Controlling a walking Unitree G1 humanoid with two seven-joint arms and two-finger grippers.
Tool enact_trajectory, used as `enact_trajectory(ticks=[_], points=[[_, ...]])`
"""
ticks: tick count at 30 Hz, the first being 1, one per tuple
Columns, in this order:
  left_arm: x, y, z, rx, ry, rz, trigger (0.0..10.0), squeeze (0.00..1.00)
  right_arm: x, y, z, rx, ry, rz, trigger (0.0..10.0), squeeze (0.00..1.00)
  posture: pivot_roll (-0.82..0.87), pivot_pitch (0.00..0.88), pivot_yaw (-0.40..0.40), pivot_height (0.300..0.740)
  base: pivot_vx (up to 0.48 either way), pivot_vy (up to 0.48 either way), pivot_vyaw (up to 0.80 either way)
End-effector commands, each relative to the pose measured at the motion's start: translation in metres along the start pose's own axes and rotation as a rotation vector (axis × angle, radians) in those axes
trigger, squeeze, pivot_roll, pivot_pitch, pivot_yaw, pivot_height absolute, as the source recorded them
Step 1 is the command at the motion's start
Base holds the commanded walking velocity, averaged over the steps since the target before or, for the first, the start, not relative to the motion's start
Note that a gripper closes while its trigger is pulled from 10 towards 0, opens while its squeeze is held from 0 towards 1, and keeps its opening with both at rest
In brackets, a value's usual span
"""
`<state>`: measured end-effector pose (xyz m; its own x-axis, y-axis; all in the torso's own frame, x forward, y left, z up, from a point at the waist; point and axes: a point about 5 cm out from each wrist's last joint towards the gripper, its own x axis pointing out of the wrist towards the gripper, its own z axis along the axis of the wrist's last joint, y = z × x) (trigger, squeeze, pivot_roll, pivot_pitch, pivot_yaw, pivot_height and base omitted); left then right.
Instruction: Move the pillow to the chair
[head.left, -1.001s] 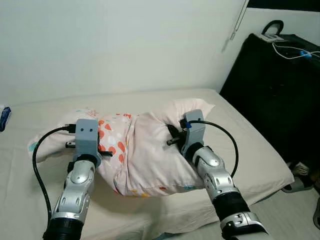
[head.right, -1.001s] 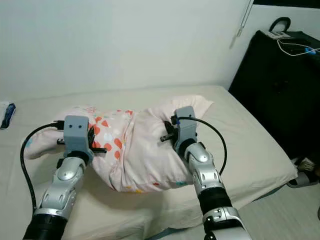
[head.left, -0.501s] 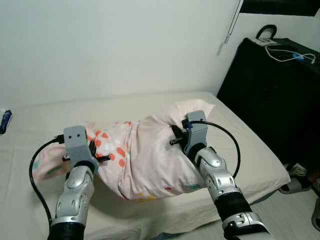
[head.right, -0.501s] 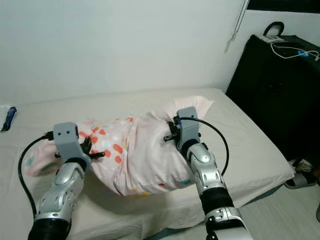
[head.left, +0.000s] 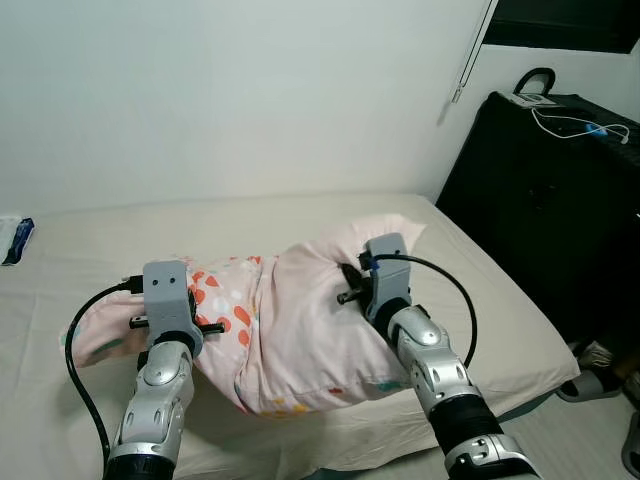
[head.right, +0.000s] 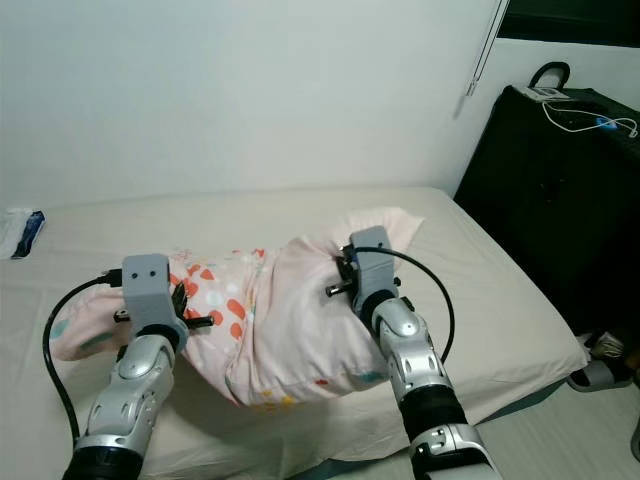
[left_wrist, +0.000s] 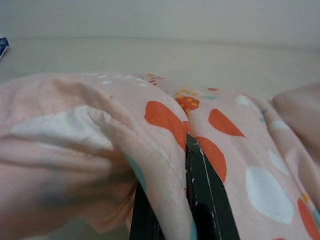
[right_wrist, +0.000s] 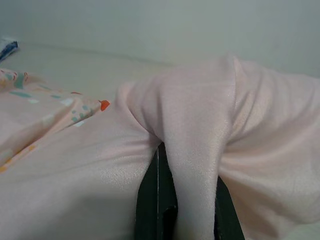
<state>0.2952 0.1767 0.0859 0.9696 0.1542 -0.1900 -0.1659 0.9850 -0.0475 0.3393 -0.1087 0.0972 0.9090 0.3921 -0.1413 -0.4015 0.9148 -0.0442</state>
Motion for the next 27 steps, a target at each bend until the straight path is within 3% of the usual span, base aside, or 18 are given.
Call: enact_trajectory(ticks=[1,12,17,27], points=[[-0.001,-0.018,0.015,-0.039,-0.079,-0.076,10.0,0.00,0.002,0.004,0.006,-0.020,-0.031,0.021,10.0,0.00,0.06,0.000,-0.148,0.740,0.000,0.000,-0.80],[0.002,-0.019,0.014,0.006,-0.062,-0.085,10.0,0.00,0.002,0.002,0.007,-0.016,-0.028,0.023,10.0,0.00,0.06,0.000,-0.151,0.740,0.000,0.000,-0.80],[-0.002,-0.026,0.010,0.089,-0.065,-0.134,10.0,0.00,0.003,0.002,0.007,-0.027,-0.027,0.024,10.0,0.00,0.06,0.000,-0.152,0.740,0.000,0.000,-0.80],[-0.003,-0.026,0.010,0.076,-0.064,-0.123,10.0,0.00,0.005,0.000,0.009,-0.032,-0.028,0.018,10.0,0.00,0.06,0.000,-0.150,0.740,0.000,0.000,-0.80]])
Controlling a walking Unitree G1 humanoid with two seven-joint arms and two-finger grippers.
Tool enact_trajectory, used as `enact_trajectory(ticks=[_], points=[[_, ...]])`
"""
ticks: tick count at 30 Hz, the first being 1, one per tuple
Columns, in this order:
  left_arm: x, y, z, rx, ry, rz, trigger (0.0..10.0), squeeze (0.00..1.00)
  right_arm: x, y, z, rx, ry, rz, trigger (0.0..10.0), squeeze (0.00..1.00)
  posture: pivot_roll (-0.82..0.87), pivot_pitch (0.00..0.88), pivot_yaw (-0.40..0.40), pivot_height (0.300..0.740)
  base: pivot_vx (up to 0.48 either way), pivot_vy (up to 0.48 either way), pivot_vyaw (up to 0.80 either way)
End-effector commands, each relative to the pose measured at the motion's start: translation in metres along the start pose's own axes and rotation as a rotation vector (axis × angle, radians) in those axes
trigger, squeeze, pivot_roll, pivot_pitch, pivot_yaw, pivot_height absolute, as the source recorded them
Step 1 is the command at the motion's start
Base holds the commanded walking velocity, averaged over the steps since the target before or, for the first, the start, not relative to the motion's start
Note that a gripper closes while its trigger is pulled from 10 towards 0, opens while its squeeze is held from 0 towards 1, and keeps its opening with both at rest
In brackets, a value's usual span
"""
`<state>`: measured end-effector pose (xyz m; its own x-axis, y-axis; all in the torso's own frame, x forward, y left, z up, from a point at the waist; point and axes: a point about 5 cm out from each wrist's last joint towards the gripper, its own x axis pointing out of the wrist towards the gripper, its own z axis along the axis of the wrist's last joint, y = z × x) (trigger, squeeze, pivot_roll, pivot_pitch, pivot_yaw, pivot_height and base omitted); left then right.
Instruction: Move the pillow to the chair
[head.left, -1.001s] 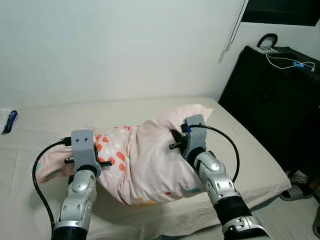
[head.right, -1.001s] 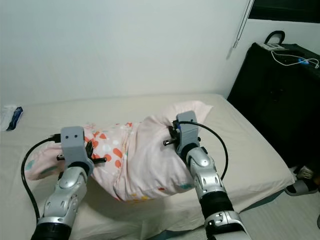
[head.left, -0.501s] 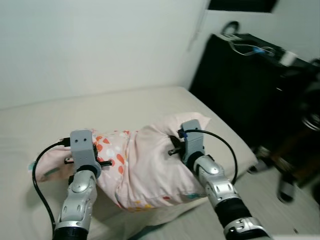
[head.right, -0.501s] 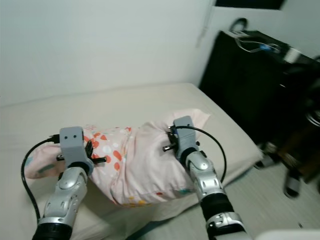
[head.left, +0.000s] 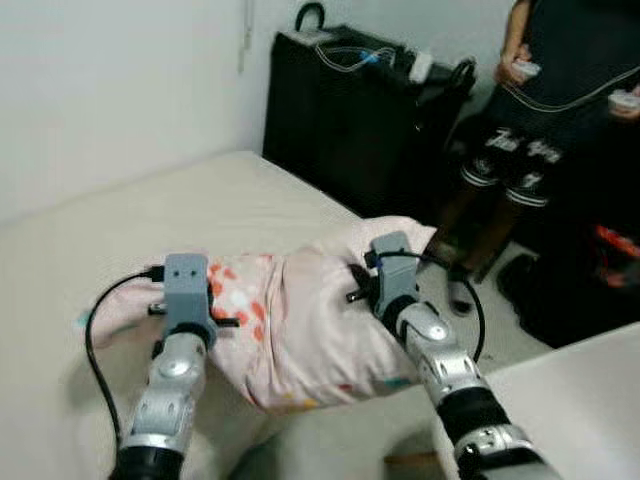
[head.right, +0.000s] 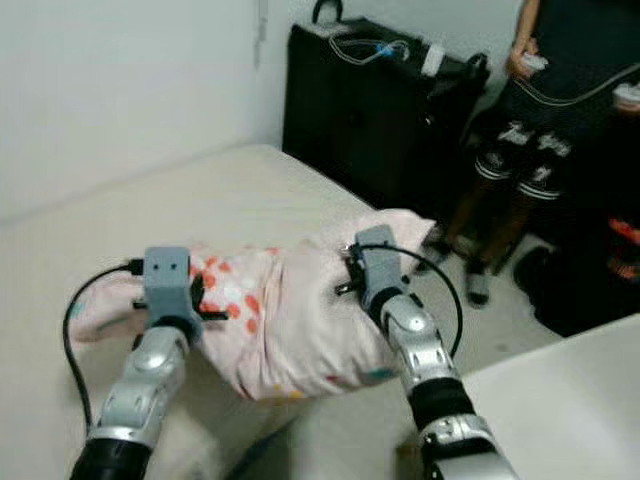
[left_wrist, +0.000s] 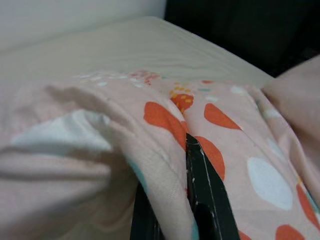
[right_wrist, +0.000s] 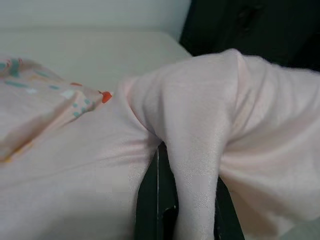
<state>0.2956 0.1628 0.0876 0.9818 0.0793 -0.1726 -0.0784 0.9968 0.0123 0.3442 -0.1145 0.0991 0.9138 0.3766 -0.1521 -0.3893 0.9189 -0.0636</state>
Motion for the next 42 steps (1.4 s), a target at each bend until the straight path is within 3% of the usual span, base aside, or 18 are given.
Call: enact_trajectory(ticks=[1,7,9,11,12,17,22,42], points=[[0.000,-0.012,0.010,0.003,-0.050,-0.045,10.0,0.00,0.003,0.007,0.008,-0.014,-0.040,0.033,10.0,0.00,0.06,0.000,-0.150,0.740,0.000,0.000,-0.80],[0.001,-0.011,0.010,0.019,-0.052,-0.037,10.0,0.00,0.003,0.006,0.008,-0.013,-0.038,0.032,10.0,0.00,0.05,0.000,-0.151,0.740,0.000,0.000,-0.80],[0.002,-0.014,0.009,0.074,-0.049,-0.065,10.0,0.00,0.004,0.006,0.007,0.001,-0.040,0.011,10.0,0.00,0.07,0.000,-0.089,0.740,0.000,0.000,-0.80],[0.002,-0.015,0.009,0.097,-0.048,-0.079,10.0,0.00,0.004,0.006,0.007,0.009,-0.041,0.002,10.0,0.00,0.07,0.000,-0.089,0.740,0.000,0.000,-0.80],[0.002,-0.015,0.010,0.119,-0.049,-0.097,10.0,0.00,0.005,0.007,0.006,0.025,-0.043,-0.024,10.0,0.00,0.09,0.000,-0.013,0.740,0.000,0.000,-0.80],[0.003,-0.015,0.011,0.131,-0.049,-0.108,10.0,0.00,0.005,0.007,0.005,0.036,-0.044,-0.041,10.0,0.00,0.09,0.000,-0.013,0.740,0.000,0.000,-0.80],[0.006,-0.015,0.016,0.151,-0.049,-0.145,10.0,0.00,0.005,0.007,0.001,0.065,-0.043,-0.084,10.0,0.00,0.12,0.000,0.052,0.740,0.000,0.000,-0.80],[0.007,-0.020,0.015,0.182,-0.040,-0.180,10.0,0.00,-0.001,0.007,-0.010,0.079,-0.020,-0.110,10.0,0.00,0.10,0.000,0.046,0.740,0.000,0.000,-0.80]])
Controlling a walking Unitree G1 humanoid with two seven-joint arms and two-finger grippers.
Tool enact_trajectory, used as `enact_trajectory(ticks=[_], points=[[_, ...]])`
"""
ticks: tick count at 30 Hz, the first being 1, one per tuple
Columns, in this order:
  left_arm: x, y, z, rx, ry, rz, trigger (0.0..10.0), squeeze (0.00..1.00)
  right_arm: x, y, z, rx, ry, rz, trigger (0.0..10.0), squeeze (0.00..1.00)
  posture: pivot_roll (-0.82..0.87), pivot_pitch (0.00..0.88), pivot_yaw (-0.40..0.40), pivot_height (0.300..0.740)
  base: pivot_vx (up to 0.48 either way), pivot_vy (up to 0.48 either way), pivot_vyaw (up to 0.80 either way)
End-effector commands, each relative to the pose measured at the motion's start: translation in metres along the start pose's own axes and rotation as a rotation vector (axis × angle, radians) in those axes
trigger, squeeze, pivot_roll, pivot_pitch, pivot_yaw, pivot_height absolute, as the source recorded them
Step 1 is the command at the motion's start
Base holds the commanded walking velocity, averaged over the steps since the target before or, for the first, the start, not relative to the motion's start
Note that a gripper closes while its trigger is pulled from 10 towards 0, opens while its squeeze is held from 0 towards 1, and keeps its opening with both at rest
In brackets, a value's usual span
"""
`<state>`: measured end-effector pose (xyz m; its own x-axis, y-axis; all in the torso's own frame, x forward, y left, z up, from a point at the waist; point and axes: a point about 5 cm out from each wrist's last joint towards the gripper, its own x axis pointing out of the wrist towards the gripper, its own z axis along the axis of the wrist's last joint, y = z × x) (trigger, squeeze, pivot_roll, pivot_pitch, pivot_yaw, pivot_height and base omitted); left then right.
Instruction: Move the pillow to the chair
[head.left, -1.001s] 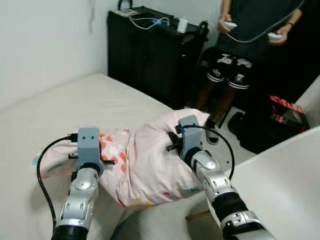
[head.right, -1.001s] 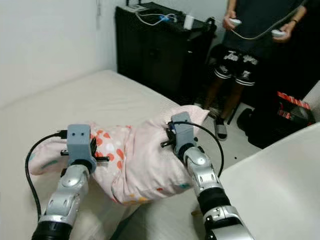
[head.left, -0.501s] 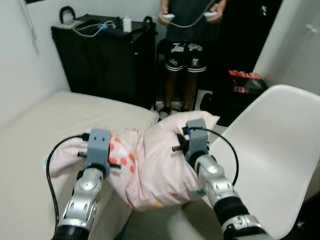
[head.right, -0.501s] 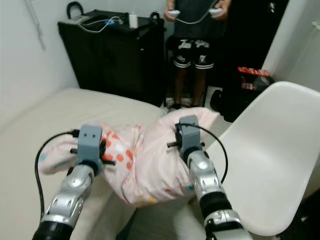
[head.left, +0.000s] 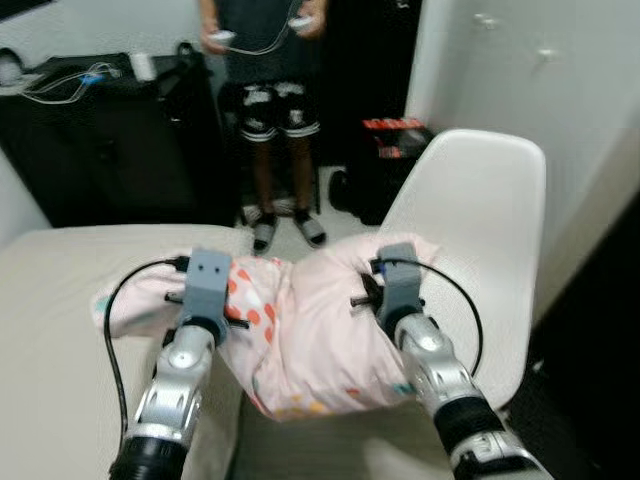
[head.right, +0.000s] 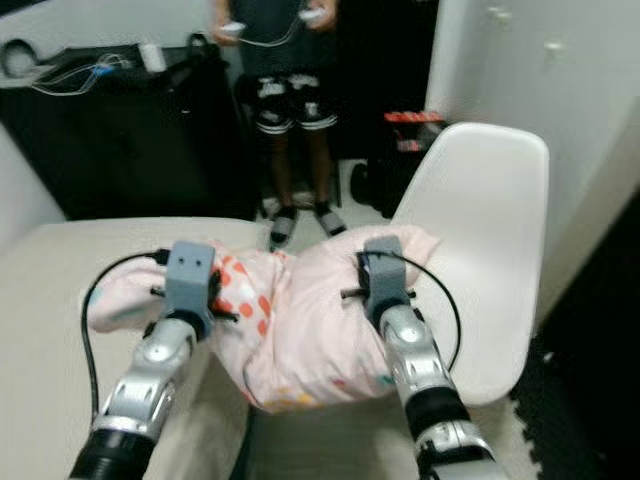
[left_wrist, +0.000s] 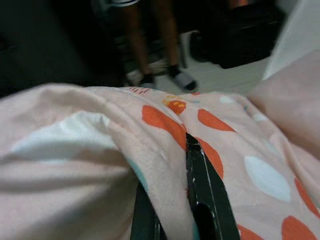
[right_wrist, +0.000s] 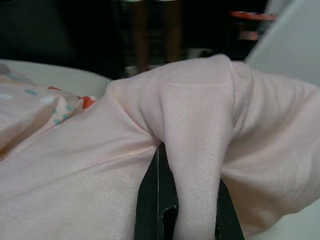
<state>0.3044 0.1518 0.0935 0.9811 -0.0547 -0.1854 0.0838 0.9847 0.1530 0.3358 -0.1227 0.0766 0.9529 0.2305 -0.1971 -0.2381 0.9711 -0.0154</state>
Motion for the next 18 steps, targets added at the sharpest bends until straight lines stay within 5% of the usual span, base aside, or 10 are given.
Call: enact_trajectory(ticks=[1,18], points=[[0.0011,-0.0060,0.0080,0.020,-0.039,-0.043,10.0,0.00,0.0040,0.0112,0.0136,0.007,-0.070,0.039,10.0,0.00,0.10,0.000,0.045,0.740,0.000,0.000,-0.80],[0.0006,-0.0062,0.0011,-0.002,0.004,-0.069,10.0,0.00,0.0042,0.0100,0.0134,-0.005,-0.072,0.036,10.0,0.00,0.09,0.000,0.031,0.740,0.000,0.000,-0.80]])
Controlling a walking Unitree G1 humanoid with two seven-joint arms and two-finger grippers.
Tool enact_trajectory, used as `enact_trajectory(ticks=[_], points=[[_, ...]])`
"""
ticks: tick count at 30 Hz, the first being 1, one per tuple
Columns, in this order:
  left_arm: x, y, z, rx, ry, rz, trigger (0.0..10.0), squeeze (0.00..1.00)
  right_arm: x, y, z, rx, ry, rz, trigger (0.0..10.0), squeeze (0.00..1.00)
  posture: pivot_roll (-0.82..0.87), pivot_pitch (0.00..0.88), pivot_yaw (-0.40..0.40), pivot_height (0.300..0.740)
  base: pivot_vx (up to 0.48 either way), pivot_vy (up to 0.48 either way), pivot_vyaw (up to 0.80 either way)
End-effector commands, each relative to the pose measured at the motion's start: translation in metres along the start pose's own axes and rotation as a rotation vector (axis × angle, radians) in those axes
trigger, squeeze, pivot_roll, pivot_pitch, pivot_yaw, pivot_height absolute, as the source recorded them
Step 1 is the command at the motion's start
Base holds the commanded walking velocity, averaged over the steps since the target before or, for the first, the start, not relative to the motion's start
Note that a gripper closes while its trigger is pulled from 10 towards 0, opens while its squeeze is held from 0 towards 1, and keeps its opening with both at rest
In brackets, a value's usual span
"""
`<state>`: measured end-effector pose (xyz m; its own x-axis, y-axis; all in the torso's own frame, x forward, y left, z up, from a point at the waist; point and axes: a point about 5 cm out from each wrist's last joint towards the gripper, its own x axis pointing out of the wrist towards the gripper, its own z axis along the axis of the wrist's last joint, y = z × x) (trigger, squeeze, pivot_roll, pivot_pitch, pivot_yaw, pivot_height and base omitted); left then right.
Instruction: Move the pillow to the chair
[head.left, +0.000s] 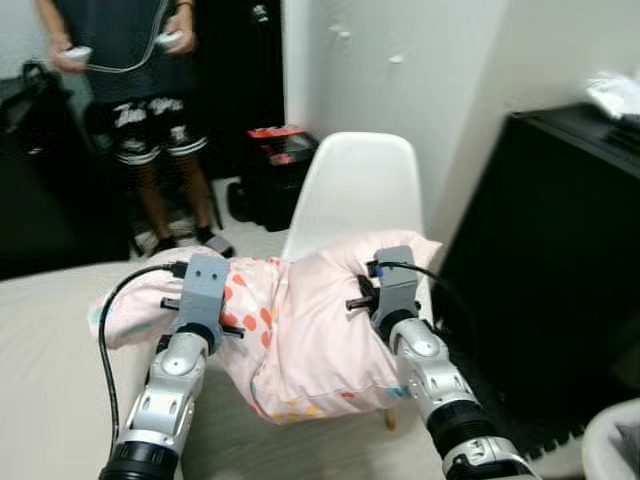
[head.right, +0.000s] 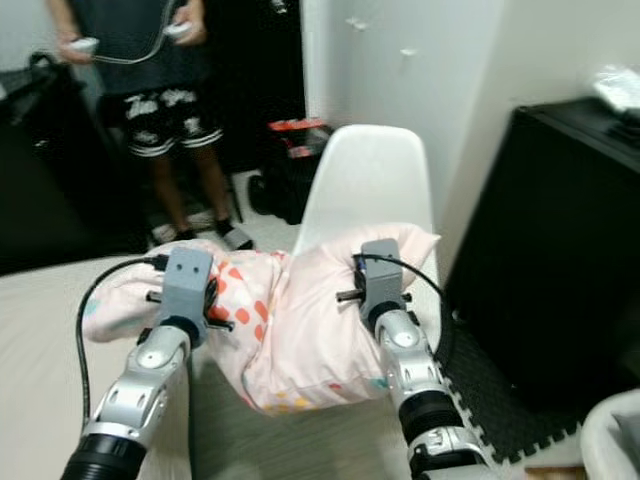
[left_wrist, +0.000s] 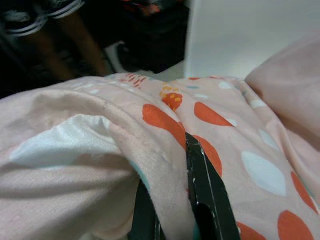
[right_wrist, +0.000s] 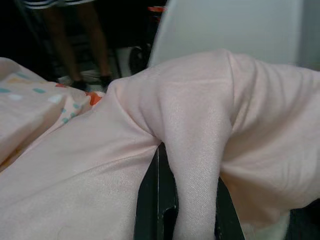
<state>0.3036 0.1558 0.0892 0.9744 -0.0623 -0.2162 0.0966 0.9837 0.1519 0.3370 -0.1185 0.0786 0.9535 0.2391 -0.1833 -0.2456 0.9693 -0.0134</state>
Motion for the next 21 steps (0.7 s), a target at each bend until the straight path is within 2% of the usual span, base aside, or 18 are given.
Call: enact_trajectory(ticks=[1,5,10,21], points=[[0.0008,-0.0094,0.0061,-0.003,-0.026,-0.056,10.0,0.00,0.0027,0.0061,0.0110,-0.006,-0.058,0.028,10.0,0.00,0.09,0.000,0.031,0.740,0.000,0.000,-0.80],[0.0001,-0.0100,0.0051,0.000,-0.022,-0.064,10.0,0.00,0.0022,0.0053,0.0105,-0.004,-0.058,0.026,10.0,0.00,0.09,0.000,0.029,0.740,0.000,0.000,-0.80],[0.0014,-0.0085,0.0061,0.046,-0.037,-0.043,10.0,0.00,0.0015,0.0036,0.0096,-0.006,-0.055,0.023,10.0,0.00,0.09,0.000,0.027,0.740,0.000,0.000,-0.80],[0.0016,-0.0115,0.0050,0.031,-0.033,-0.051,10.0,0.00,0.0013,0.0020,0.0093,-0.010,-0.053,0.016,10.0,0.00,0.09,0.000,0.024,0.740,0.000,0.000,-0.80]])
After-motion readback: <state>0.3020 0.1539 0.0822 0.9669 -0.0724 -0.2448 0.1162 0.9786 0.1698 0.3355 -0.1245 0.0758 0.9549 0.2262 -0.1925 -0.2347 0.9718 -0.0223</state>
